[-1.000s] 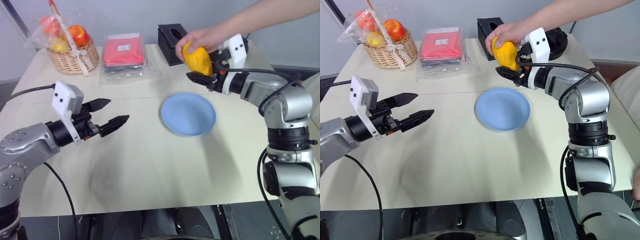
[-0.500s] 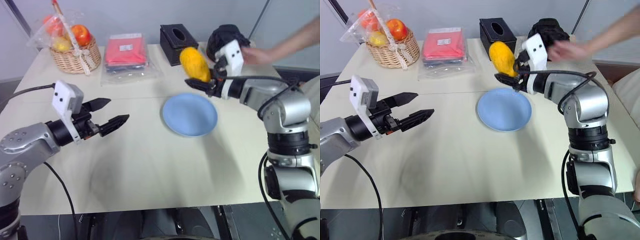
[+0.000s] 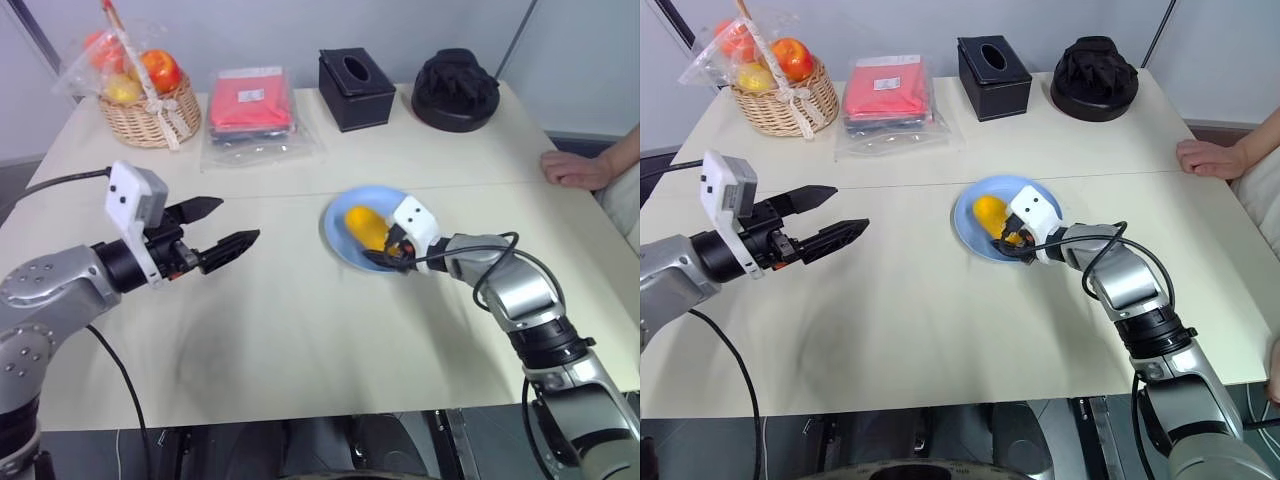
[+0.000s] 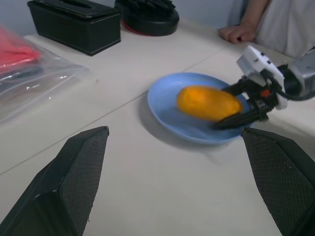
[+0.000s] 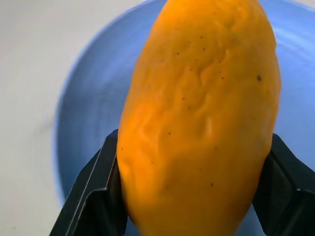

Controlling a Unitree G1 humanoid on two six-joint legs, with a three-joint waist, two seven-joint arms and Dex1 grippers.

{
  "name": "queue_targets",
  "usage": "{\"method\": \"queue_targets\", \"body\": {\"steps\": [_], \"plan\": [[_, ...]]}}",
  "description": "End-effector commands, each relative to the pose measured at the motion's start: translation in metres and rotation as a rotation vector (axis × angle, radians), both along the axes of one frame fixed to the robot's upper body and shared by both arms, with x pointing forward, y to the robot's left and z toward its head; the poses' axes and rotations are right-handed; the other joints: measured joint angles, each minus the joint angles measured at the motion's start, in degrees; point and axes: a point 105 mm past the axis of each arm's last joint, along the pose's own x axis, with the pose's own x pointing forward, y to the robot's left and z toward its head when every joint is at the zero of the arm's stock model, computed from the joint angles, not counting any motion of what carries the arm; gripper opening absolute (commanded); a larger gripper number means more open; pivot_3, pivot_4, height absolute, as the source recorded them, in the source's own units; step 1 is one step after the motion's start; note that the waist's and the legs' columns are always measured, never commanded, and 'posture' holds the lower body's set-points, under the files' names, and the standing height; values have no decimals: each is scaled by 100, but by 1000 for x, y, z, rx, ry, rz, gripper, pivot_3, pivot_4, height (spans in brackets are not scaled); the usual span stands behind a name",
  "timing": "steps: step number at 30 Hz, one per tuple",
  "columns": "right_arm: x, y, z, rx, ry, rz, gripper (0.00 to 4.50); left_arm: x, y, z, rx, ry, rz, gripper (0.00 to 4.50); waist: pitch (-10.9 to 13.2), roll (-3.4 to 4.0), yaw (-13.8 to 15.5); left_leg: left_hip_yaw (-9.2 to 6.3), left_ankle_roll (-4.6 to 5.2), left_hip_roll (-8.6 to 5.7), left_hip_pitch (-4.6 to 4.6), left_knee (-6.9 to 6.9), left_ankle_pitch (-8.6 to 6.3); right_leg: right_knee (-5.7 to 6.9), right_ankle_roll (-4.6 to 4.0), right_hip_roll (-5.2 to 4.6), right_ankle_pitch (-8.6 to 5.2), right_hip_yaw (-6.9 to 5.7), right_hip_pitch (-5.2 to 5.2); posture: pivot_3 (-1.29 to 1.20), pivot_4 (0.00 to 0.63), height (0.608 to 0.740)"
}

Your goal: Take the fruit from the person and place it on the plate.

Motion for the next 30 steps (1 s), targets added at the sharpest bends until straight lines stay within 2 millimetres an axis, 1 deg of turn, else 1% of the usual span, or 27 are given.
{"method": "queue_targets", "body": {"steps": [1,3,5,6,8,11,12,14,16,19,22,25,27,30], "plan": [[-1,-2,4,-18,-39,16,2533,-4,-1,8,9,-41,-5,4500,0,0,2,0,0,0,0,0,0,0,0,0,0,0,0,0,150,740],[-3,-3,6,-8,-38,22,3540,-4,-1,8,8,-41,-5,4500,0,0,3,0,0,0,0,0,0,0,0,-1,0,0,1,0,150,740],[-4,-4,11,10,-30,24,4294,-4,-1,8,7,-39,-7,4500,0,0,2,0,0,0,0,0,0,0,0,-1,0,0,1,0,150,740],[-5,-5,17,23,-34,31,4468,-5,-1,8,7,-38,-8,4500,0,0,1,0,0,0,0,0,0,0,0,0,0,0,1,0,150,740],[-6,-7,32,57,-57,46,4468,-5,-1,8,7,-37,-9,4500,0,0,4,0,0,0,0,0,0,0,0,0,0,0,1,0,150,740],[-13,-15,67,123,-99,69,4468,-5,-2,8,6,-37,-9,4500,0,0,7,0,0,0,0,0,0,0,0,-1,0,0,2,0,150,740],[-22,-21,81,125,-118,99,4468,-5,-2,8,4,-36,-10,4500,2,4,17,0,0,0,0,0,0,0,0,-1,0,0,2,0,150,740],[-39,-29,101,117,-138,153,4468,-5,-2,7,4,-33,-11,4500,3,5,40,-1,1,-2,-1,-1,-1,-2,0,-3,0,-1,2,0,150,740],[-57,-36,114,101,-143,199,4468,-5,-2,6,3,-29,-13,4500,3,3,44,-3,2,-1,0,-2,-1,-7,0,-3,0,-2,6,0,150,740],[-74,-48,123,61,-135,211,4468,-5,-2,4,4,-20,-23,4500,1,1,47,-4,3,0,5,-1,-2,-8,0,-1,0,-3,13,0,150,740],[-81,-61,125,28,-130,189,4468,-5,-3,3,6,-14,-31,4500,2,2,35,-2,3,1,6,0,-2,-8,0,-1,0,-3,15,0,150,740],[-79,-74,125,8,-132,144,4468,-5,-3,3,6,-12,-37,4500,2,2,25,-1,3,1,7,0,-1,-7,0,1,0,-3,14,0,150,740],[-77,-78,125,10,-140,127,4468,-5,-3,4,6,-12,-40,4500,2,2,17,0,3,1,7,0,-1,-7,0,1,0,-3,14,0,150,740],[-69,-82,129,33,-168,85,4468,-6,-6,4,3,-9,-61,4500,2,2,20,-1,2,1,7,0,-1,-7,0,1,0,-3,14,0,150,740]]}}
